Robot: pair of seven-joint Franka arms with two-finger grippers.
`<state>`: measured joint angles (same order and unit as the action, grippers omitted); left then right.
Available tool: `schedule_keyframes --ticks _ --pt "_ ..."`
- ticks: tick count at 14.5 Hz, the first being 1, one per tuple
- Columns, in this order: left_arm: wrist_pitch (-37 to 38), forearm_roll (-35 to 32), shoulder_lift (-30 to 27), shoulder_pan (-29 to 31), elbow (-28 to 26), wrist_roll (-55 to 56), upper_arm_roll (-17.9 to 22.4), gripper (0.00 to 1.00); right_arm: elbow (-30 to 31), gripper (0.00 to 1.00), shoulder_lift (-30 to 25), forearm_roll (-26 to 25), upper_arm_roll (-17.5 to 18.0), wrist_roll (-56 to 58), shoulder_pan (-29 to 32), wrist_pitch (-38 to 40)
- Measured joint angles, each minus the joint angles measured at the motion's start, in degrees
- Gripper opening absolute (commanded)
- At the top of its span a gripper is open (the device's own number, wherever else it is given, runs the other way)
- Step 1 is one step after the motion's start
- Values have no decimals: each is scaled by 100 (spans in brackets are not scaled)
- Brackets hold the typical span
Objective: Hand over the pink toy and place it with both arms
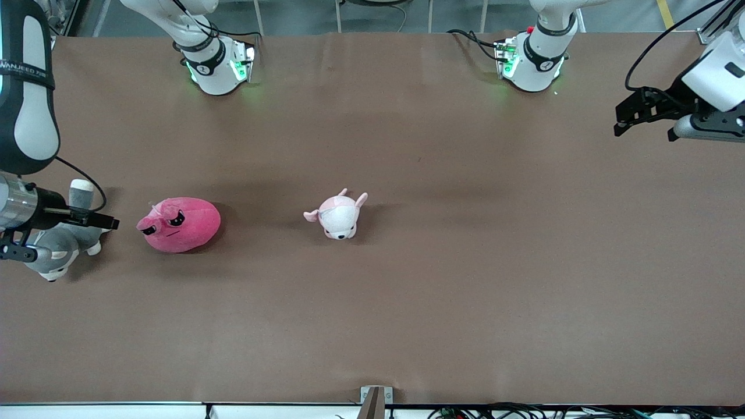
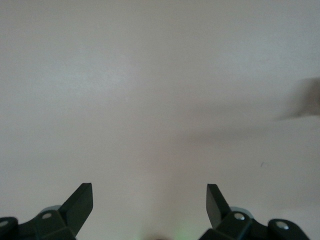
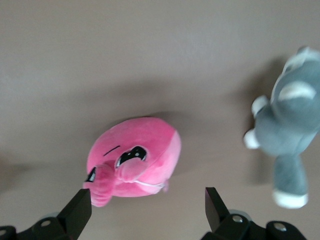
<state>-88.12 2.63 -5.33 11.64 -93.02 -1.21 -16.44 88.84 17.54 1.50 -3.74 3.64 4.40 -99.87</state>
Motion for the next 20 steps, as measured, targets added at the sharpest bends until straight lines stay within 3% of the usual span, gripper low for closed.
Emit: schedule_keyframes --ticks 4,11,17,20 --pt "-50 -13 39 146 67 -14 0 100 -352 100 -58 -145 14 284 -90 303" --pt "-199 -124 419 318 336 -466 0 100 -453 100 -735 -171 28 -13 -586 1136" --pt "-293 -229 419 431 473 -544 -15 100 -836 100 -749 -260 -6 -46 -708 1197" --pt "-290 -229 417 431 624 -544 -19 100 -836 100 -726 -260 -55 -72 -655 1586"
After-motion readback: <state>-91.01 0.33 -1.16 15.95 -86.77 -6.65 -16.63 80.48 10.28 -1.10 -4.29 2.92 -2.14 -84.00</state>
